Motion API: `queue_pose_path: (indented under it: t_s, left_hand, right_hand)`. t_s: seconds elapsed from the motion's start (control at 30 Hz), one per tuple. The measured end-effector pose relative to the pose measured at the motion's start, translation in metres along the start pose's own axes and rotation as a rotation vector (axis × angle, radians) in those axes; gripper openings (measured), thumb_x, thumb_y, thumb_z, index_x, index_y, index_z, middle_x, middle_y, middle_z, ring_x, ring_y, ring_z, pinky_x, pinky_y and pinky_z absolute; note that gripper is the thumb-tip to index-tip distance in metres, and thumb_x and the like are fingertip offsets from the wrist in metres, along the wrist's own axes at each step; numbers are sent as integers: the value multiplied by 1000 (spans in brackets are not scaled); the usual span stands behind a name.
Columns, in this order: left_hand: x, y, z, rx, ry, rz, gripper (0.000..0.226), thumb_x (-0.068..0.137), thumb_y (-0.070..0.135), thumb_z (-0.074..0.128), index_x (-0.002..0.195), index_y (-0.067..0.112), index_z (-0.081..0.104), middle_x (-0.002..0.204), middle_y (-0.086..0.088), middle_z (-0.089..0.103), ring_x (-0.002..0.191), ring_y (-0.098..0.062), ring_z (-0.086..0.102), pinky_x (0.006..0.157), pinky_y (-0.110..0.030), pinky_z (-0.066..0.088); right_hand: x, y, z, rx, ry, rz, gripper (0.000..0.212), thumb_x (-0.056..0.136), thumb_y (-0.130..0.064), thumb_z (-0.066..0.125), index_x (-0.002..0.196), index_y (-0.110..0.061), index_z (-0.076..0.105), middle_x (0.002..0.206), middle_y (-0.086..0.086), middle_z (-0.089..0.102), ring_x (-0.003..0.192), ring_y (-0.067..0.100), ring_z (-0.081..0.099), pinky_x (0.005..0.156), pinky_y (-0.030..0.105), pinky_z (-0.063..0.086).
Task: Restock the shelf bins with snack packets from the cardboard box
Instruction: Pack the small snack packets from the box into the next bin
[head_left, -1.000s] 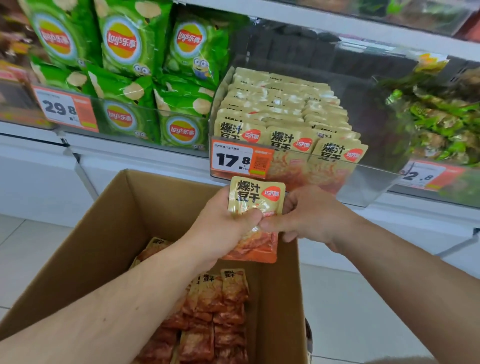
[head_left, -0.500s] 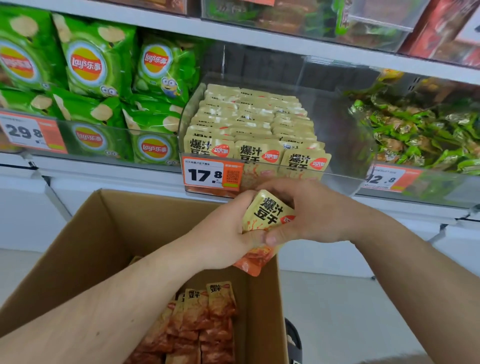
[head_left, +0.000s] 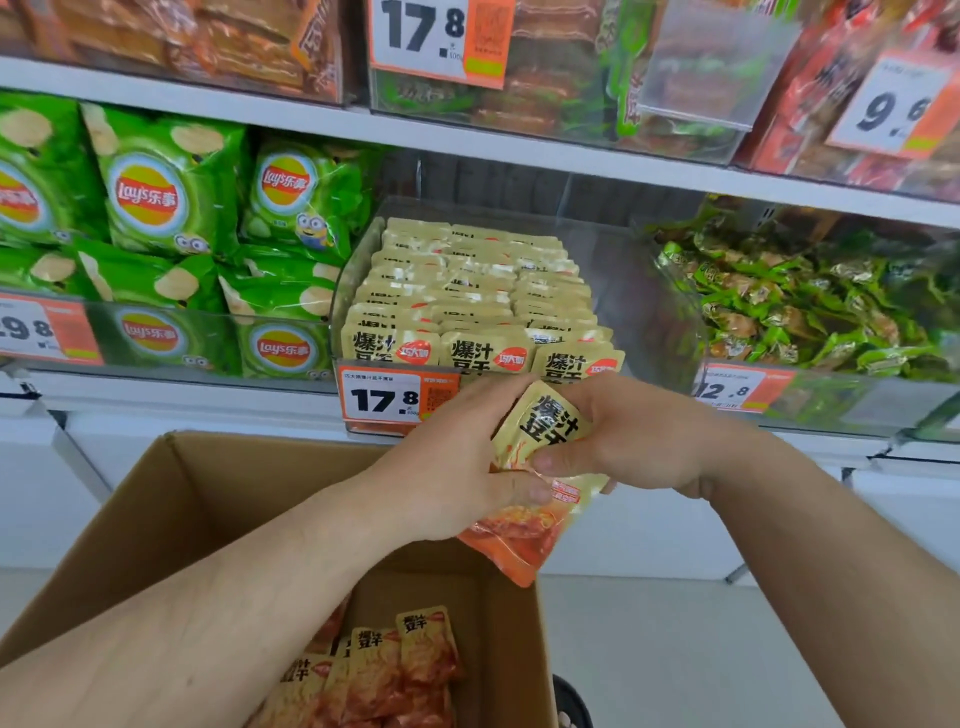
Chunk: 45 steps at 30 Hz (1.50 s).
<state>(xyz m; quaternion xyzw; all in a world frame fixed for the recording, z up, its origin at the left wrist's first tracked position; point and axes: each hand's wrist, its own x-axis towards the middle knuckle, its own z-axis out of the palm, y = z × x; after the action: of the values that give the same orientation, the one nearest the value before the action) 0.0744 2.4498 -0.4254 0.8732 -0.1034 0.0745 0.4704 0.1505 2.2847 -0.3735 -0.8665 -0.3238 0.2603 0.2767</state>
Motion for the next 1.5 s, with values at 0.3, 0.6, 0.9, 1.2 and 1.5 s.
queue_pose_path:
  t_s: [0.3, 0.6, 0.9, 1.2, 1.5]
  left_hand:
    - [70, 35, -10, -2, 237, 64, 49, 86, 24, 75, 130, 25, 54, 102, 17, 54, 89, -2, 61, 82, -22, 53]
    - [136, 17, -17, 745, 85, -89, 60, 96, 57, 39, 144, 22, 43, 149, -3, 42, 139, -23, 38, 114, -43, 29]
    - [147, 9, -19, 794, -275, -299, 91, 84, 84, 18, 157, 31, 4, 165, 3, -11, 152, -19, -12, 120, -54, -6]
    - [147, 0, -22, 784, -256, -262, 89, 83, 84, 20, 156, 36, 4, 165, 10, -6, 151, -14, -9, 119, -46, -4]
    - [148, -9, -19, 745, -217, -232, 85, 85, 81, 22, 156, 39, 2, 165, 12, -11, 151, -11, -12, 119, -46, -9]
  right_hand:
    - [-25, -27, -103, -267, 252, 292, 24, 85, -29, 73, 81, -5, 70, 72, 13, 66, 68, 29, 66, 61, 37, 57]
    - [8, -23, -135, -483, 487, 524, 22, 86, -21, 68, 81, -1, 60, 67, 12, 63, 33, 17, 60, 35, 17, 42]
    - [95, -7, -126, -749, 314, 550, 15, 93, -11, 51, 90, 2, 56, 91, 13, 67, 76, 27, 73, 73, 40, 62]
    - [174, 22, -139, -833, 285, 491, 40, 93, -9, 59, 131, -1, 54, 119, 16, 61, 104, 29, 64, 82, 35, 57]
    - [214, 48, -151, -1061, 429, 328, 23, 90, -10, 61, 71, -16, 49, 70, 2, 50, 74, 24, 54, 68, 32, 45]
